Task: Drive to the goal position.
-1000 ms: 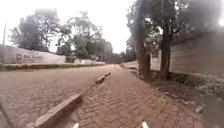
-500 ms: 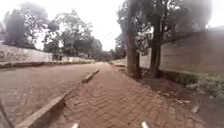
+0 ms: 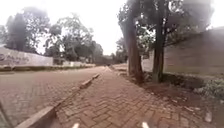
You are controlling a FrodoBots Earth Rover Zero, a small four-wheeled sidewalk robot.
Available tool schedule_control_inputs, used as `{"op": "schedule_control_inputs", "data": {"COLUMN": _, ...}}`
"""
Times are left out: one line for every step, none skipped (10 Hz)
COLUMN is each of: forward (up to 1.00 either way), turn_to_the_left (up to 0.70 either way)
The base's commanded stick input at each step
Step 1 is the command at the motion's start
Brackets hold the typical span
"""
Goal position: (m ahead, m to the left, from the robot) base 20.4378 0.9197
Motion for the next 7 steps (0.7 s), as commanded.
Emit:
{"op": "schedule_control_inputs", "data": {"forward": 0.50, "turn_to_the_left": 0.08}}
{"op": "schedule_control_inputs", "data": {"forward": 0.50, "turn_to_the_left": 0.01}}
{"op": "schedule_control_inputs", "data": {"forward": 0.50, "turn_to_the_left": 0.02}}
{"op": "schedule_control_inputs", "data": {"forward": 0.50, "turn_to_the_left": 0.01}}
{"op": "schedule_control_inputs", "data": {"forward": 0.50, "turn_to_the_left": 0.05}}
{"op": "schedule_control_inputs", "data": {"forward": 0.50, "turn_to_the_left": 0.09}}
{"op": "schedule_control_inputs", "data": {"forward": 0.50, "turn_to_the_left": 0.00}}
